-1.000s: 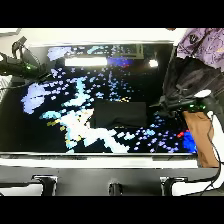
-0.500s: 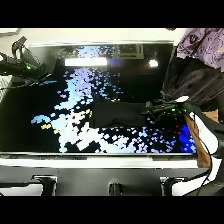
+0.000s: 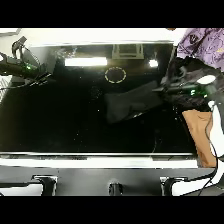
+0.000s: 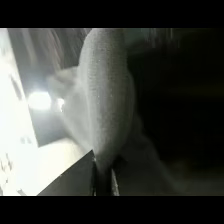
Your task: Fold the clothes and pants, and hang the long-sleeved shirts on hangers.
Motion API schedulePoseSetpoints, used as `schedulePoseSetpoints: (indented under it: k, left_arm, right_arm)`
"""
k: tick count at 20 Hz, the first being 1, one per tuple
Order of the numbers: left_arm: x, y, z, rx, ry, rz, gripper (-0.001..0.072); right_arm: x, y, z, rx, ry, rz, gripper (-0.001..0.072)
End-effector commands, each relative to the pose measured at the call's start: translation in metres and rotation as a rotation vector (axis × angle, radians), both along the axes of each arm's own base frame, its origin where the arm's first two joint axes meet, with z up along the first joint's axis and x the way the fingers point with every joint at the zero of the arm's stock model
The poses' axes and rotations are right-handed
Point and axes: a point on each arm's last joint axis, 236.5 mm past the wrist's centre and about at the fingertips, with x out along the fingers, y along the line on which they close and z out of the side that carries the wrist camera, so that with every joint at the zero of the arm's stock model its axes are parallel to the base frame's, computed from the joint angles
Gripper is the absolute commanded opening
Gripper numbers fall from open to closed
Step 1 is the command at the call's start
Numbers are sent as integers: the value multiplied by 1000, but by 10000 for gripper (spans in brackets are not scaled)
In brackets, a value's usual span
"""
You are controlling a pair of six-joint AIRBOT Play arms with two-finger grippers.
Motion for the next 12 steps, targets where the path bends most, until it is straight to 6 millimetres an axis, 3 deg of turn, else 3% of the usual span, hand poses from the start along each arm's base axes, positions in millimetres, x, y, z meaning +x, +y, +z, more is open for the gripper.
schedulePoseSetpoints:
  k: [1,7,12]
  left_arm:
    - [0,1,0,0,1,1,20]
    - [0,1,-1,0,1,1,19]
    - [0,0,-1,0,2,1,20]
  right_arm:
    - [29,-57,53,-39,-66,-154,31]
    - [49,-160,104,-69,-99,-487,30]
    - [38,-230,135,-115,-97,-749,30]
